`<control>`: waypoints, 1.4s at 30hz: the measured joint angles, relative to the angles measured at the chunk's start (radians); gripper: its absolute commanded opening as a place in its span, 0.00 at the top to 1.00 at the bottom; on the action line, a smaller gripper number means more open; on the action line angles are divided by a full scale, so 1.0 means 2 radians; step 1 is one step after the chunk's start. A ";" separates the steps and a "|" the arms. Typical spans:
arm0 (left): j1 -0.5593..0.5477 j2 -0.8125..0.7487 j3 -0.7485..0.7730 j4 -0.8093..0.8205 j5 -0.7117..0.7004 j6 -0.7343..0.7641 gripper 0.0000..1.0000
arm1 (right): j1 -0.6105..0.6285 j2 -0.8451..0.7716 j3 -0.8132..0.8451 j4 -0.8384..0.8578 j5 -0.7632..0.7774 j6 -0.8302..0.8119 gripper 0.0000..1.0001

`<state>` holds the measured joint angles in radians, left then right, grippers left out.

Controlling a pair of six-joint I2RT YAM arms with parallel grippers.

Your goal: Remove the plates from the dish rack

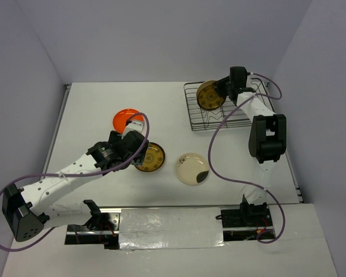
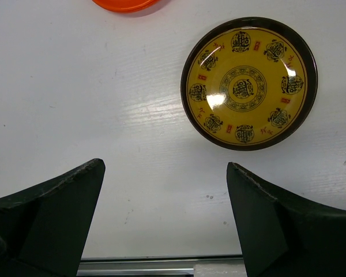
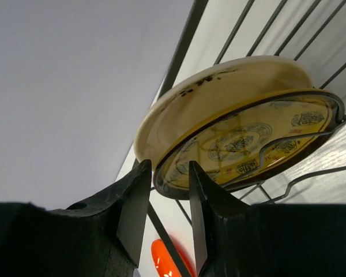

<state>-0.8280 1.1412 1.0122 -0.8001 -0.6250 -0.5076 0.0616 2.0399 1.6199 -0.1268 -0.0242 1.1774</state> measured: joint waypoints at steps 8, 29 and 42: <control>0.000 0.000 0.000 -0.001 -0.003 0.000 0.00 | 0.000 0.023 0.049 -0.032 0.005 0.000 0.60; 0.000 0.000 0.000 -0.006 -0.013 -0.001 0.01 | 0.002 0.039 0.080 -0.082 0.004 0.036 0.96; 0.000 0.000 0.000 -0.015 -0.027 -0.012 0.01 | 0.003 -0.054 -0.069 -0.013 -0.016 0.117 1.00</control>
<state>-0.8280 1.1412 1.0122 -0.8299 -0.6788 -0.5316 0.0685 1.9320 1.4811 -0.1535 -0.0555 1.4113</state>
